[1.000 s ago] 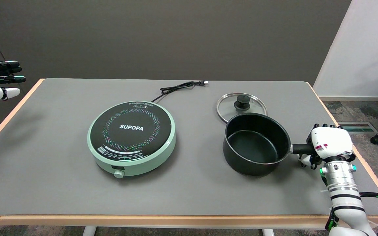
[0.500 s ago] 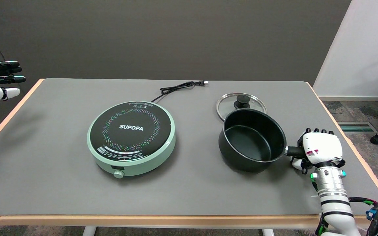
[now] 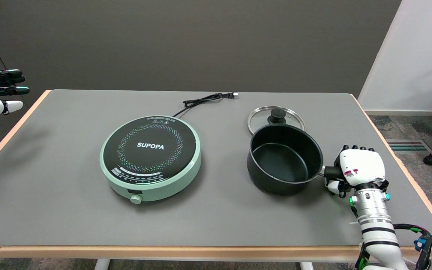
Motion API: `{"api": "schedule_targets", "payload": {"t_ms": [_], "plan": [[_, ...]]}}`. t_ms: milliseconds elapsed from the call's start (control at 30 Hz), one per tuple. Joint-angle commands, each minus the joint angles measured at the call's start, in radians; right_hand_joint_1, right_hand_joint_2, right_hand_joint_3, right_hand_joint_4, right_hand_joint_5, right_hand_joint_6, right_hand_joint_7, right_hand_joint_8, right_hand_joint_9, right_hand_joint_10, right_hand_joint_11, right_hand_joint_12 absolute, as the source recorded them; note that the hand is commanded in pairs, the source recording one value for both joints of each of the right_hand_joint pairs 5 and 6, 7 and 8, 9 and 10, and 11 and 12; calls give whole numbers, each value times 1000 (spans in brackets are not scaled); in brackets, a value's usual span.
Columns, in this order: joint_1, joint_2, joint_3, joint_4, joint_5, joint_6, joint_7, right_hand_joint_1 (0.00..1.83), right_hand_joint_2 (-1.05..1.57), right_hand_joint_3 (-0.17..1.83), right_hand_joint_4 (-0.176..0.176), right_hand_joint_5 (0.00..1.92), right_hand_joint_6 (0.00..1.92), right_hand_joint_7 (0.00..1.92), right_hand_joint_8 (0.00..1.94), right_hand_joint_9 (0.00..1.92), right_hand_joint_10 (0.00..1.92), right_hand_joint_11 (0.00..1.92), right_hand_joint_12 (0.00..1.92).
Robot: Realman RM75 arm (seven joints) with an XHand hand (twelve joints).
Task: Pick up the soup pot.
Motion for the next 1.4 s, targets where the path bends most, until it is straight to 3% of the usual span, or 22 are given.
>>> {"api": "schedule_targets", "payload": {"t_ms": [33,267,367,500,1000,1400], "plan": [[-42,35,33,149,38,-52,-42,1202,443,851,-72,1718,1718,1718,1718,1718,1718,1718,1718],[-38,42,35,169,70,-63,-36,1162,611,970,-74,1716,1716,1716,1716,1716,1716,1716,1716],[-38,45,37,184,88,-62,-35,1009,947,938,-78,1724,1724,1724,1724,1724,1724,1724,1724],[-30,49,36,195,93,-65,-31,894,1176,897,-79,1738,1738,1738,1738,1738,1738,1738,1738],[94,126,39,321,81,-204,-15,922,1198,888,-79,1731,1731,1731,1731,1731,1731,1731,1731],[378,167,24,368,82,-533,-16,946,1105,943,-82,1699,1699,1699,1699,1699,1699,1699,1699]]}}
